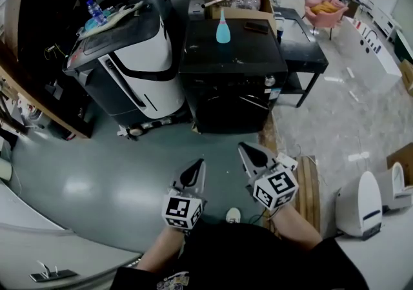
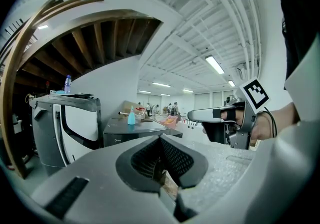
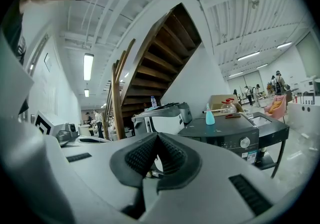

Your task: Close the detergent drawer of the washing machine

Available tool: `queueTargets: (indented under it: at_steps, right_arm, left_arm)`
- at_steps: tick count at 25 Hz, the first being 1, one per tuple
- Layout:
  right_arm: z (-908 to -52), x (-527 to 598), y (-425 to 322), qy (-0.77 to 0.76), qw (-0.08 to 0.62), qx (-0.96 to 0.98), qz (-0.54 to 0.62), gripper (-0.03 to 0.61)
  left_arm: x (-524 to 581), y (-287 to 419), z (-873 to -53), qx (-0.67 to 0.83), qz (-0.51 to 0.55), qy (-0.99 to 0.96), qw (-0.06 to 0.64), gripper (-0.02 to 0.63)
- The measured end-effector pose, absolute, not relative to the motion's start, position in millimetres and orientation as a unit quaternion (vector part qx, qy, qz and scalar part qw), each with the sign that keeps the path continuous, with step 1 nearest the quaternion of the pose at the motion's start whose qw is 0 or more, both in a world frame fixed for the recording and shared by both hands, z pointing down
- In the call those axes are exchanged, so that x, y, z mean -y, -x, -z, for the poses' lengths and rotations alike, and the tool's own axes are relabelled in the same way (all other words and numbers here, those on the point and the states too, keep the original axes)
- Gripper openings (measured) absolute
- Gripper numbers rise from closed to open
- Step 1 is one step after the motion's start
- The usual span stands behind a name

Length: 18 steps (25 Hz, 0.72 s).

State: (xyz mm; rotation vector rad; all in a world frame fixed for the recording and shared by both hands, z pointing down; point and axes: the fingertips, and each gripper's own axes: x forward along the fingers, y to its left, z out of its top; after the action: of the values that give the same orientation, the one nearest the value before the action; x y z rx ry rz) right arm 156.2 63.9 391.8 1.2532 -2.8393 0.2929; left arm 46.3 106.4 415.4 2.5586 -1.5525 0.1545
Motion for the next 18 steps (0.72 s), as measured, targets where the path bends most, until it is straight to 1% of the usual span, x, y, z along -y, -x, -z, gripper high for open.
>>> queueTargets:
  at_steps: [18]
  right_arm:
    - [-393.6, -58.3, -158.0, -0.399, 0.006, 0.912, -0.097, -0.003]
  left_arm:
    - [-100.2, -47.1, -411.4, 0.52, -0.055, -0.85, 0.068, 0.003]
